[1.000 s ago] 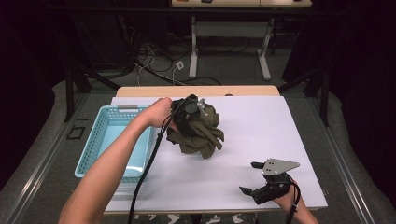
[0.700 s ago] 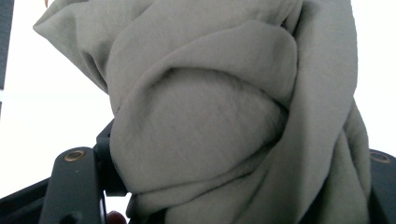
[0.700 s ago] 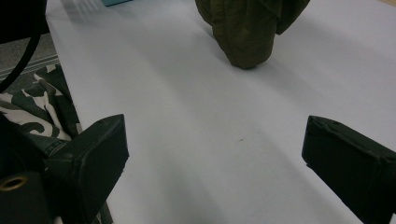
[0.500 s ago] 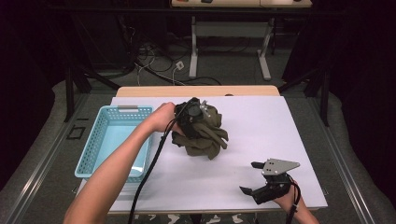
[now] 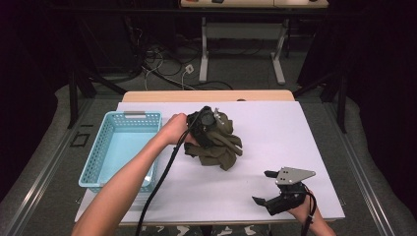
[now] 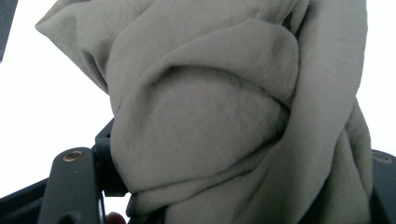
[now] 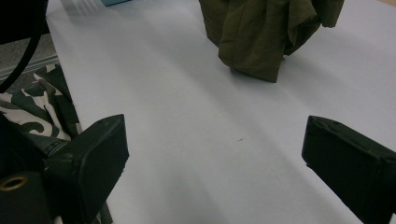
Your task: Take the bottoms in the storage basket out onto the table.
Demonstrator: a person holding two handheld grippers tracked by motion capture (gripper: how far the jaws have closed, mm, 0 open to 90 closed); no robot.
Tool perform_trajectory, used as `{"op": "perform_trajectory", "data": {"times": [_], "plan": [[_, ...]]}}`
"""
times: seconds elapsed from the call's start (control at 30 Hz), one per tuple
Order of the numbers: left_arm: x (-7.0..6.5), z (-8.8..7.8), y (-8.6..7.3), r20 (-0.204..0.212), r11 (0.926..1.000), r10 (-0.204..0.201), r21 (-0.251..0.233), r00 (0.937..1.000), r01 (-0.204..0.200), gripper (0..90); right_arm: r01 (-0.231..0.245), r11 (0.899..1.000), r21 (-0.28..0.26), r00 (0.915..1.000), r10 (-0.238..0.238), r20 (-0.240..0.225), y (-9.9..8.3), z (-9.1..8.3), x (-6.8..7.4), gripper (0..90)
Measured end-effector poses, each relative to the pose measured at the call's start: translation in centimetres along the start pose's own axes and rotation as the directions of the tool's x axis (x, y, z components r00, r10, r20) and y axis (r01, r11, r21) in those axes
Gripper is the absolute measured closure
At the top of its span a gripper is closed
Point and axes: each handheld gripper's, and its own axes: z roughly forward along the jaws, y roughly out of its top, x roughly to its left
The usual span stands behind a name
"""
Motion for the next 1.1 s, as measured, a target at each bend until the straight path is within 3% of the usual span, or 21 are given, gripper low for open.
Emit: {"op": "perform_trajectory", "data": {"times": [0.33, 0.53, 0.8, 1.1], "plan": [[-0.4, 0.9, -0.1, 0.001, 0.9993, -0.035, -0.012, 0.9994, 0.035, 27.4, -0.002, 1.000, 0.001, 1.0000, 0.002, -0.001, 0.0, 0.0, 0.0, 7.1], [-0.4, 1.7, -0.1, -0.003, 0.9934, -0.113, -0.020, 0.9936, 0.113, 27.1, -0.001, 1.000, 0.001, 1.0000, 0.001, 0.001, 0.0, 0.0, 0.0, 7.1], [-0.7, 2.5, 0.2, 0.001, 0.9884, -0.148, -0.031, 0.9889, 0.148, 26.9, -0.004, 1.000, 0.002, 1.0000, 0.004, 0.002, 0.0, 0.0, -0.1, 7.1], [-1.0, 3.6, 0.1, 0.003, 0.9733, -0.224, -0.052, 0.9747, 0.223, 26.8, -0.003, 1.000, 0.002, 1.0000, 0.003, 0.003, -0.1, 0.0, -0.1, 7.1]]}}
